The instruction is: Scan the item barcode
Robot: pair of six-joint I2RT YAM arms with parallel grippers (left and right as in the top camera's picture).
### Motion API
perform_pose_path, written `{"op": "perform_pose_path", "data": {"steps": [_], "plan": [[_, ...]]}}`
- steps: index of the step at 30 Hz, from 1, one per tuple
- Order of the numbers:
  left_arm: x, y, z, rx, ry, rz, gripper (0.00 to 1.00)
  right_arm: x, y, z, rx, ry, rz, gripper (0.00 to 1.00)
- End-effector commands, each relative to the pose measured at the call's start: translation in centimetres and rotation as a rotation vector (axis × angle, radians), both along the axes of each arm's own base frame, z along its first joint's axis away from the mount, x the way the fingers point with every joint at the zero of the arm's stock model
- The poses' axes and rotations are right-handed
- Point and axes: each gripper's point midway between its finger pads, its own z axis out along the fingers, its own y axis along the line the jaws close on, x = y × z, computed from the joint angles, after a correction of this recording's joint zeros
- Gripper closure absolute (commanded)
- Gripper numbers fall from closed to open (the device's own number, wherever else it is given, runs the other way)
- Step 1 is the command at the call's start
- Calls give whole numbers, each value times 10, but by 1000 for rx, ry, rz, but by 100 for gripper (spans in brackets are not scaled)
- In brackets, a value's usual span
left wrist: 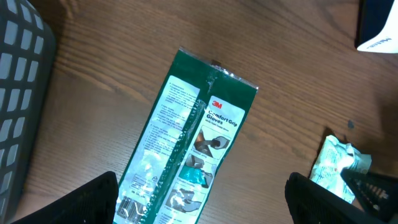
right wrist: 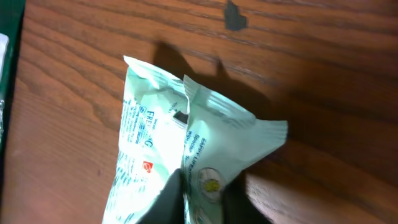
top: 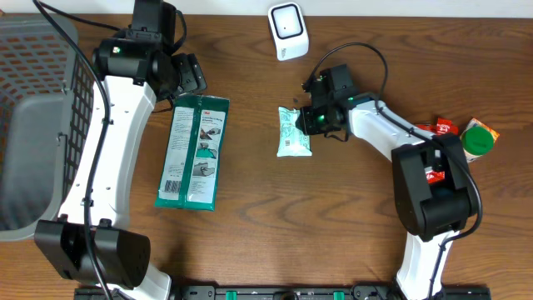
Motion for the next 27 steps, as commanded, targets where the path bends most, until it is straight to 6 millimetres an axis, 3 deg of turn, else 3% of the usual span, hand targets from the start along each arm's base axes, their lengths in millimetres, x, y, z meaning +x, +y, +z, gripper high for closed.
{"op": "perform_pose_path", "data": {"steps": [1,10,15,27], "plan": [[-1,4,5,15,-12,-3,14,4,-10,23,37,-30,9,99],[-1,4,5,15,-12,-3,14,-6,-20,73,12,-143,137,99],[-1,4,5,15,-12,-3,14,-10,-41,93,-109,-187,103,99],[-1,4,5,15,-12,-3,14,-11,-110,102,-587,-232,-102,99]]}}
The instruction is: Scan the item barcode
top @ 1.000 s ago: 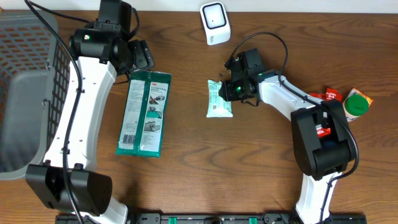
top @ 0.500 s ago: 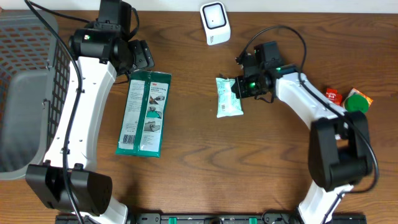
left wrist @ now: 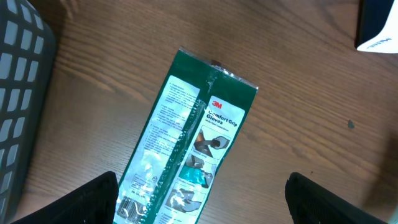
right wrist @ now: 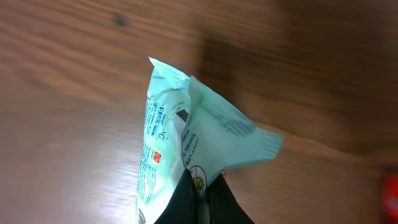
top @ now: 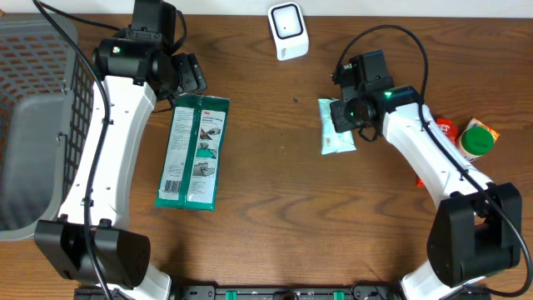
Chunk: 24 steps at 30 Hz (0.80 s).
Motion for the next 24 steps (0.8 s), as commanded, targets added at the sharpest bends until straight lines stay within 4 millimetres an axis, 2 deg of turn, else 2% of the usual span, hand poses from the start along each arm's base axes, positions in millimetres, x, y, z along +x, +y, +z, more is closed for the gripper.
{"op": "perform_pose_path", "data": {"steps": [1,7,13,17,24], "plan": [[-1,4,5,15,-12,-3,14,3,-25,17,-231,-94,-101,99],[-1,4,5,16,-12,-3,14,-6,-24,32,-454,-191,-169,99],[-1,4,5,15,-12,-3,14,-16,-21,36,-604,-275,-212,99],[-1,4,5,15,-12,-3,14,-21,-27,29,-705,-328,-229,99],[-1,4,5,16,-12,-3,14,-25,-28,6,-685,-342,-235,99]]}}
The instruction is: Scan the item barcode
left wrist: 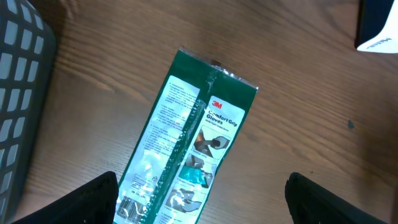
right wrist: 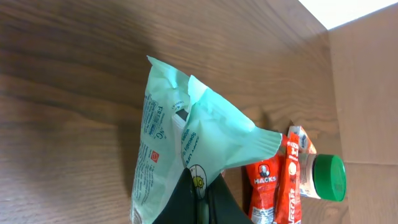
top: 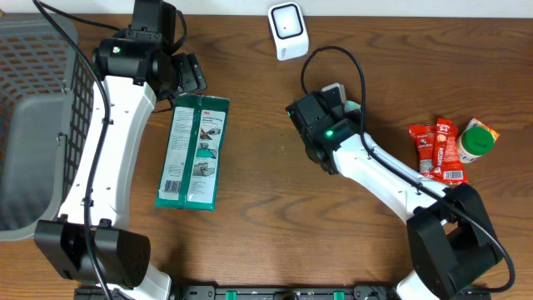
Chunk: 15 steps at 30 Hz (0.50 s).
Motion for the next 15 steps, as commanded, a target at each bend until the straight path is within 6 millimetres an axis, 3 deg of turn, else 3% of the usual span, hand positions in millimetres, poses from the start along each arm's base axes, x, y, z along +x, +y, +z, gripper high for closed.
{"op": "perform_pose_path", "data": {"steps": [1,15], "plan": [[-1,4,5,15,-12,-3,14,-3,-7,-4,-31,-39,-31,99],[-1,4,5,15,-12,-3,14,-7,16,-35,65,43,31,99]]}}
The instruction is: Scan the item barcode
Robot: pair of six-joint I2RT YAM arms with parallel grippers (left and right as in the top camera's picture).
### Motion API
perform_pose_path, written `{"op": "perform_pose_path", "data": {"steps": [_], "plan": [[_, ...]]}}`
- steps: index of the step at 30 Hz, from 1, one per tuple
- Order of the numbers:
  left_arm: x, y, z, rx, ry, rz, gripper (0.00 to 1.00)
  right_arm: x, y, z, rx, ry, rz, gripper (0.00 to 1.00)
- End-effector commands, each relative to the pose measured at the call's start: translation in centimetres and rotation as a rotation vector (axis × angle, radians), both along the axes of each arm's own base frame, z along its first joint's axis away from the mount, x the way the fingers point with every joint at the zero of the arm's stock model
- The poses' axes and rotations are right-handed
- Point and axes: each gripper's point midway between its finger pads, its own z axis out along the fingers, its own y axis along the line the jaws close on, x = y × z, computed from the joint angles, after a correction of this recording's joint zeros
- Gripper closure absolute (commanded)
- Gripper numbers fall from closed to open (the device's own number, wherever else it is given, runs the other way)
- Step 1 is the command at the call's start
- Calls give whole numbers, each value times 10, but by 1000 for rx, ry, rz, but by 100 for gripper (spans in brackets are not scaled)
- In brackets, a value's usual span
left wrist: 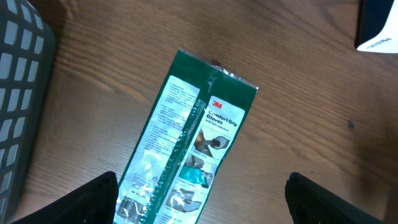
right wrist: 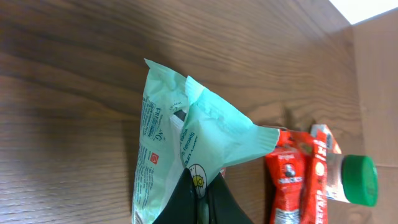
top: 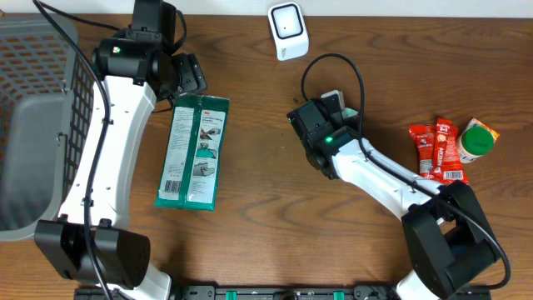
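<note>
A mint-green wipes packet [right wrist: 166, 140] hangs clear of the table, with my right gripper [right wrist: 200, 186] shut on its folded seam. From overhead only a pale corner of the packet [top: 336, 97] shows beside my right gripper [top: 333, 110], below and right of the white scanner [top: 287, 32] at the table's back edge. My left gripper [left wrist: 199, 208] is open, both fingers wide apart, above a green 3M gloves pack [left wrist: 186, 143] lying flat. Overhead, my left gripper [top: 187, 77] sits just above the gloves pack [top: 193, 152].
A grey mesh basket [top: 33, 125] fills the left side. Two red candy sachets [top: 437, 150] and a green-capped bottle [top: 476, 140] lie at the right; the right wrist view also shows the sachets [right wrist: 289, 180] and the bottle cap [right wrist: 360, 180].
My right gripper, still holding the packet, has shifted and turned only slightly, so the sachets and the bottle sit lower and further right in its view. The left arm has not moved.
My right gripper was shut on the packet's edge as it lay mid-table. Then it held the packet lifted, further to the right. Then the wrist was turned over nearer the scanner, the packet mostly hidden from overhead, as now. The left gripper stayed open over the gloves pack.
</note>
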Motion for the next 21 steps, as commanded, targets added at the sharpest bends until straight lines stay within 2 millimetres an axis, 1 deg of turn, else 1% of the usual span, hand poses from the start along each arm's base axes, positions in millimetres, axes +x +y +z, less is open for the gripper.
{"op": "perform_pose_path", "data": {"steps": [1,3,9,16,18,21], "plan": [[-1,4,5,16,-12,-3,14,-3,12,-14,27,24,17,99],[-1,4,5,15,-12,-3,14,-5,17,-18,40,37,32,99],[-1,4,5,15,-12,-3,14,-7,30,-19,51,35,64,99],[-1,4,5,15,-12,-3,14,-13,52,-26,119,68,118,99],[-1,4,5,16,-12,-3,14,-15,60,-29,164,73,120,99],[-1,4,5,15,-12,-3,14,-16,65,-30,183,80,133,99]]}}
